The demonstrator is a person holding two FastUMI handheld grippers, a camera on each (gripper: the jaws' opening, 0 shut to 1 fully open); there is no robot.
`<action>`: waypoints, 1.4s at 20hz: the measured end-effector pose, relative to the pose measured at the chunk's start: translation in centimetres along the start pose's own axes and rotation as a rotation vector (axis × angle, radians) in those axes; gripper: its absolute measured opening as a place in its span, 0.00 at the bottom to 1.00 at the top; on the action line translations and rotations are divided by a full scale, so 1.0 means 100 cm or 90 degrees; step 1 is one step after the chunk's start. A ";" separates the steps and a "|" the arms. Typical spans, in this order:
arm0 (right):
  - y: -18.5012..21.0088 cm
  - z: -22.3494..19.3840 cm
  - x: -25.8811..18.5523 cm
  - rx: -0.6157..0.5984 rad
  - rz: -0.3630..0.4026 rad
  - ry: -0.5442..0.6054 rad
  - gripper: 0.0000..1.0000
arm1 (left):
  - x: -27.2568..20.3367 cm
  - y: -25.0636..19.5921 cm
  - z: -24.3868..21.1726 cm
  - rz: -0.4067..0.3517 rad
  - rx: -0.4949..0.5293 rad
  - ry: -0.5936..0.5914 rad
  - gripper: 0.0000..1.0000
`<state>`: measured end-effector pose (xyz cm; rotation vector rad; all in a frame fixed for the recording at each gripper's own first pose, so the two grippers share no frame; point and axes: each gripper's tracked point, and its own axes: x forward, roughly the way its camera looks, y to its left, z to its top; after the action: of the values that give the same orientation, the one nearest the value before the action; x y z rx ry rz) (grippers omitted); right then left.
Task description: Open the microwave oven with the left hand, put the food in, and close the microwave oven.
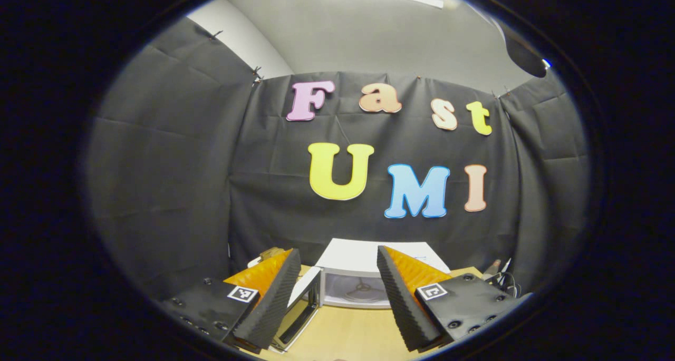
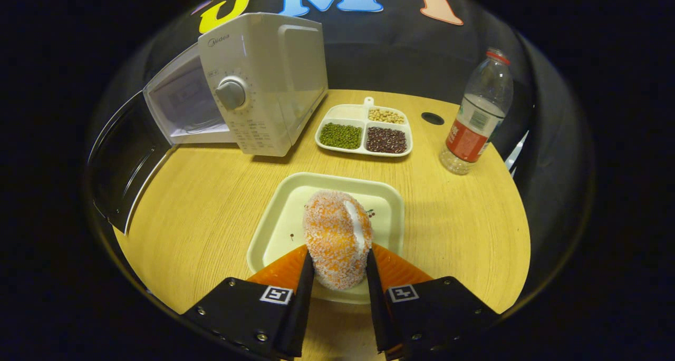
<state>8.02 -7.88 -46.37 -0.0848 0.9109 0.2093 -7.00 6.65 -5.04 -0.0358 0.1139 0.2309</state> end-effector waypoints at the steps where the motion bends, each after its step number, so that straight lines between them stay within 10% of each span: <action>1: 0.003 0.003 -0.007 0.001 0.001 -0.007 0.51 | 0.001 0.000 0.001 -0.006 0.000 -0.001 0.94; 10: 0.053 0.047 -0.080 -0.072 -0.020 -0.107 0.51 | 0.018 0.002 0.006 -0.068 -0.004 -0.019 0.94; 28: 0.210 0.121 -0.139 -0.506 -0.135 -0.339 0.51 | -0.011 0.082 0.019 -0.067 0.046 -0.045 0.93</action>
<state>4.61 12.60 -27.60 -0.8203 0.2415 0.3648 -9.77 14.48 -3.23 0.0381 0.0503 0.1225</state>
